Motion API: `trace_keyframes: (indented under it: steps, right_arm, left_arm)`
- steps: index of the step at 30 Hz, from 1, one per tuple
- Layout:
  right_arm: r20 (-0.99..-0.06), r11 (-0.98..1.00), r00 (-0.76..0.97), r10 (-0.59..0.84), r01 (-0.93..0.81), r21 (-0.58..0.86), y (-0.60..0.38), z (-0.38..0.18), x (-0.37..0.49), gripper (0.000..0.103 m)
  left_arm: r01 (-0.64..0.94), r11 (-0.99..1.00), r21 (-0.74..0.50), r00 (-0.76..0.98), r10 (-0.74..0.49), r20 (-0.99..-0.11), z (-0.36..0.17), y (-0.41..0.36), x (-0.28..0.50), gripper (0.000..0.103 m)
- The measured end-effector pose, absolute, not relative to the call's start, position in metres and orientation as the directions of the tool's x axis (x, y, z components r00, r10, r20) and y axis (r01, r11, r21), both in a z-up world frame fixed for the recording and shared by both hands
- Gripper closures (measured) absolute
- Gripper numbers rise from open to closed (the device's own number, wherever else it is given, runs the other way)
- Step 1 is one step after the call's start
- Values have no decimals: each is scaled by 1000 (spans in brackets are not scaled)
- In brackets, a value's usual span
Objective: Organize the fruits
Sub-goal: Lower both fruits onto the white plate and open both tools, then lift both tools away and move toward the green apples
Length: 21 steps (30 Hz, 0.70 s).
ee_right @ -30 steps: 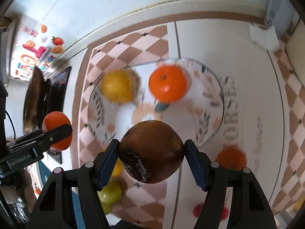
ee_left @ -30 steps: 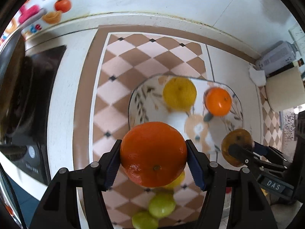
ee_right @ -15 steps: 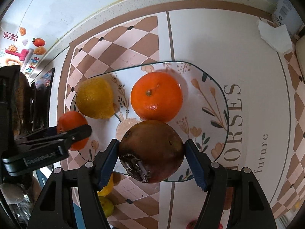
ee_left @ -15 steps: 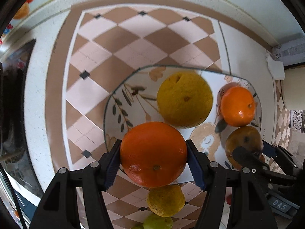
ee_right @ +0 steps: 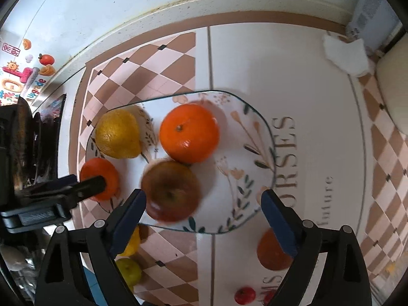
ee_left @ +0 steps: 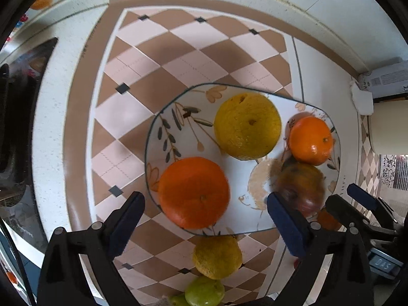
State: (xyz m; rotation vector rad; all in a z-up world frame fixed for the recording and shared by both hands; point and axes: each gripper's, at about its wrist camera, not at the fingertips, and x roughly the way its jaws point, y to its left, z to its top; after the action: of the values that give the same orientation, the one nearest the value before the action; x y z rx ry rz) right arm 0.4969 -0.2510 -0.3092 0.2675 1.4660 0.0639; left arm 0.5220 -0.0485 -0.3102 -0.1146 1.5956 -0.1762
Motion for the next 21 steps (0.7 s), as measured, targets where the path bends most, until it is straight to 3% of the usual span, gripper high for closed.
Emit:
trace_keyframes:
  steps: [11,21]
  right_arm:
    - [-978,982,155,143,103,160,-246,-276,443,9]
    - [-965,985,240,104,111,134,-251,-225,393,9]
  left_arm:
    - [86,996,-21,172,-36,-984,-251,-45,465,5]
    - [81,996,-29,291,-52,-955,-208,-46,414,5]
